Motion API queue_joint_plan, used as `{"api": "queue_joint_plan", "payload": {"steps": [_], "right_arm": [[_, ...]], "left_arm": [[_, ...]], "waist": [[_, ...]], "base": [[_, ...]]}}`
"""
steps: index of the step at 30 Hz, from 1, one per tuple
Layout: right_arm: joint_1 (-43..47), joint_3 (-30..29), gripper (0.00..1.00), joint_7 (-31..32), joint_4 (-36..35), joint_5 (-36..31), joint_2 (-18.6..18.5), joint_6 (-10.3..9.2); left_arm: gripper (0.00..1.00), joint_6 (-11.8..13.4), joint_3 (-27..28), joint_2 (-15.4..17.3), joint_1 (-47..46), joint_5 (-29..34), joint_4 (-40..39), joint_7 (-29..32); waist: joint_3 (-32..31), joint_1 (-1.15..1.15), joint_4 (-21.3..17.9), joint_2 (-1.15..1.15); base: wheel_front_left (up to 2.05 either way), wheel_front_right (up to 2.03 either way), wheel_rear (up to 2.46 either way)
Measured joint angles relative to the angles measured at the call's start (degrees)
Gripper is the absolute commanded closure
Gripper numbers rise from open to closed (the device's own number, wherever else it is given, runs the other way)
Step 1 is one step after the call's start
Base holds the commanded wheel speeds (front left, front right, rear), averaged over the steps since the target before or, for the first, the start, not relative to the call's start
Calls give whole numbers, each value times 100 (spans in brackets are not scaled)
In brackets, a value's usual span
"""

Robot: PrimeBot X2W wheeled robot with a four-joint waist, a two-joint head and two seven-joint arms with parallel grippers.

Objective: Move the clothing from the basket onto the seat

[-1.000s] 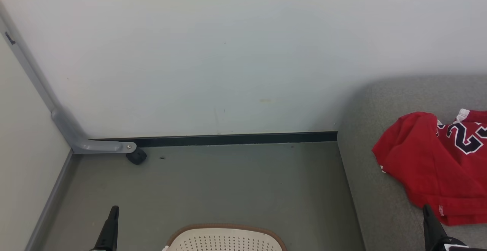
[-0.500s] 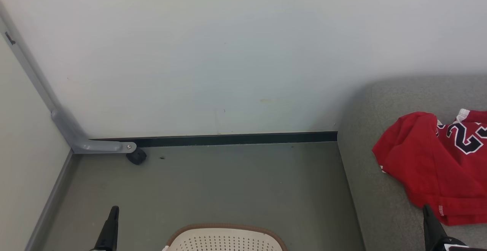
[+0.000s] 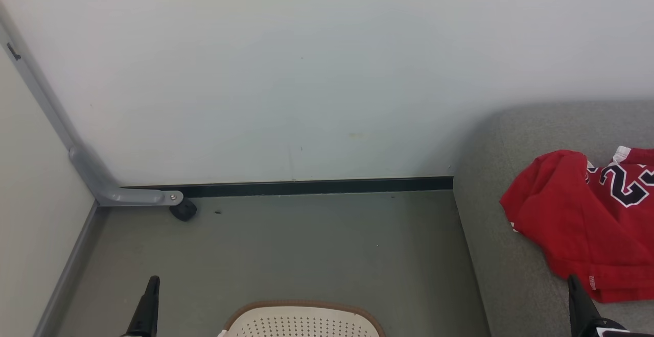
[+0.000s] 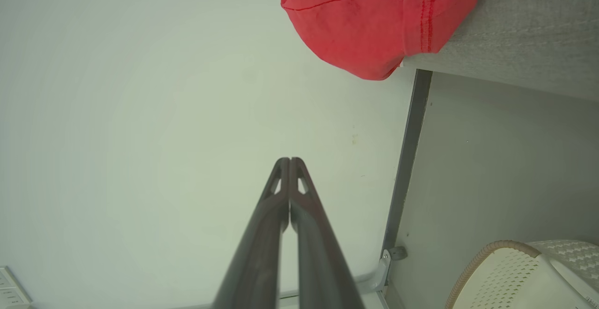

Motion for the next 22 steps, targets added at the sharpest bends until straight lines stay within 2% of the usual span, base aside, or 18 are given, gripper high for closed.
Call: {"api": "queue_joint_plan", "payload": {"steps": [22], "right_arm": [[0,0,100,0,0,0,1,0]], "left_arm": [[100,0,0,-1,0,0,1,0]], "waist": [[0,0,0,0]], "base": [[0,0,0]]}}
